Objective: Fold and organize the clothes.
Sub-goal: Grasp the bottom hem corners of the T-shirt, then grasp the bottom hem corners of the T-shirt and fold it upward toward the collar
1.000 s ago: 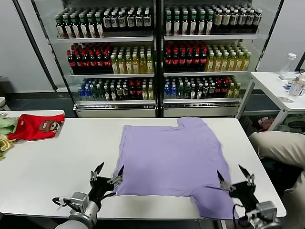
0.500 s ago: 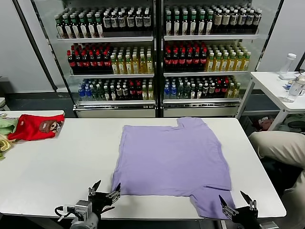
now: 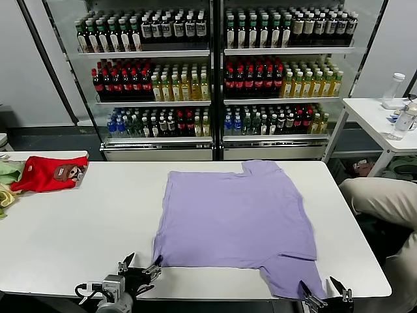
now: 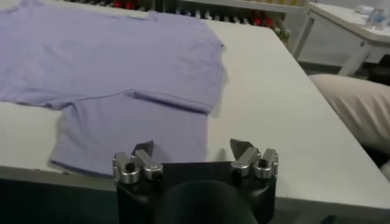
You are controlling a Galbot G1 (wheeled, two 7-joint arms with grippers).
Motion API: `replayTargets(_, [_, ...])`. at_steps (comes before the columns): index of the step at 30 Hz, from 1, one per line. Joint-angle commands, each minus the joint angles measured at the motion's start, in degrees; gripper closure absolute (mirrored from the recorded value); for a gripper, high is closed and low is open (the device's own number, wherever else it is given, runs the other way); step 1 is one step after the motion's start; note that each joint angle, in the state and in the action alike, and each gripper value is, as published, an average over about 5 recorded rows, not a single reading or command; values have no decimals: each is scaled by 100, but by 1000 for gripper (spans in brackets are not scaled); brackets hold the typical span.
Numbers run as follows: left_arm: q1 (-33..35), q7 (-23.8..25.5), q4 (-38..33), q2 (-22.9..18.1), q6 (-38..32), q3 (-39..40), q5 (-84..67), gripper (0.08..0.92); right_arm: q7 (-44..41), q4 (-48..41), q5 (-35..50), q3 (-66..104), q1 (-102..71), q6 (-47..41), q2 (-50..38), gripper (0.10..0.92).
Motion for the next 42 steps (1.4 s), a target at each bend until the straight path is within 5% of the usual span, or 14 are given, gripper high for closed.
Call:
replayTargets(1, [111,118,-62,-28,46,60,-62,234,7,-36,66,-42,-46,-37,10,335])
replayTargets(21, [203,185,-354,-57,-126,-79,-10,804,-87,472,317,113,106,25,-80,881])
replayTargets(26, [779,51,-902,142,-155,-408,-69,909,-119,969,358,404,-156,21,-178,904])
replayTargets(36, [2202,-227,-1855,281,-226,-736,-73,914,-128,1387,137,583,-1111,80,-170,904])
replayTargets(42, [2290,-188,-2248,366,-183,-1018,-224,914,-76,1531,130,550,-902,38,-213,904])
